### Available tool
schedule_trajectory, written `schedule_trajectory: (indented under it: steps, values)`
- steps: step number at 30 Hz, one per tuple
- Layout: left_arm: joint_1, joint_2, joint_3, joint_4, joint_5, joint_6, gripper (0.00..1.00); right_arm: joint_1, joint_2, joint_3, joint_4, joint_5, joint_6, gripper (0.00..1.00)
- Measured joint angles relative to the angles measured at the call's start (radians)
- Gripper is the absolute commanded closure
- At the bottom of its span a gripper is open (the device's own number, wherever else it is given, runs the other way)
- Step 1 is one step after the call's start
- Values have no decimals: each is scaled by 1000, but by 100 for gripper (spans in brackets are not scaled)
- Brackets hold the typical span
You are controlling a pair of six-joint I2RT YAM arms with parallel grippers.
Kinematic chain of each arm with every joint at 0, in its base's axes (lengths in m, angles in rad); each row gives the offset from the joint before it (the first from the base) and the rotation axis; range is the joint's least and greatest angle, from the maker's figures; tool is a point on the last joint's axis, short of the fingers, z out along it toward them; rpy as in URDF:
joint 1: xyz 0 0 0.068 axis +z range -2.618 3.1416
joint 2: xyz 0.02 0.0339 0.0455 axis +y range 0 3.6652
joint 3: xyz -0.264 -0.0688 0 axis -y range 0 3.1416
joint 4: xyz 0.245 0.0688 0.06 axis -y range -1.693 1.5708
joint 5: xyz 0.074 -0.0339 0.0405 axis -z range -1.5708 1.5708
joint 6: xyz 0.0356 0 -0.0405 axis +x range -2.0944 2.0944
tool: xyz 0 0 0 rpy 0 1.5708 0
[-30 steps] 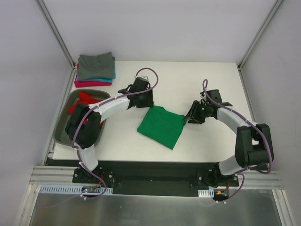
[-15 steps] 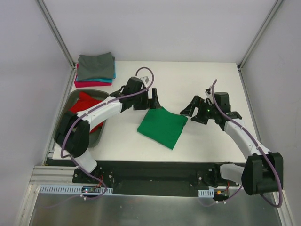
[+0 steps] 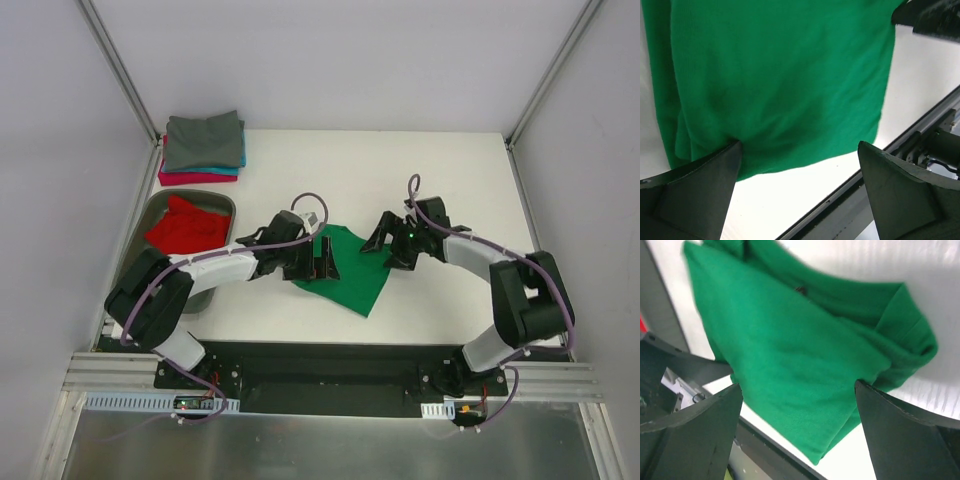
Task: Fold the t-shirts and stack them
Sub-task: Fold the long partially folded tshirt into a neat square
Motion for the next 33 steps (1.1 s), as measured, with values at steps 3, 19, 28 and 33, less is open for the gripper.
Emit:
schedule_trajectory:
  steps: [3, 19, 28, 33]
  values:
    - [0, 33, -31, 39, -5, -14, 1, 1, 101, 48, -8, 20, 0, 4]
    - [-175, -122, -127, 49, -86, -127, 1, 4, 64, 206, -237, 160, -159, 4]
    - [-171, -423, -77, -150, -282, -124, 1, 1, -525, 3, -329, 421, -168, 4]
    - [-80, -424, -63, -221, -345, -101, 2, -8, -818, -235, -344, 513, -45, 4]
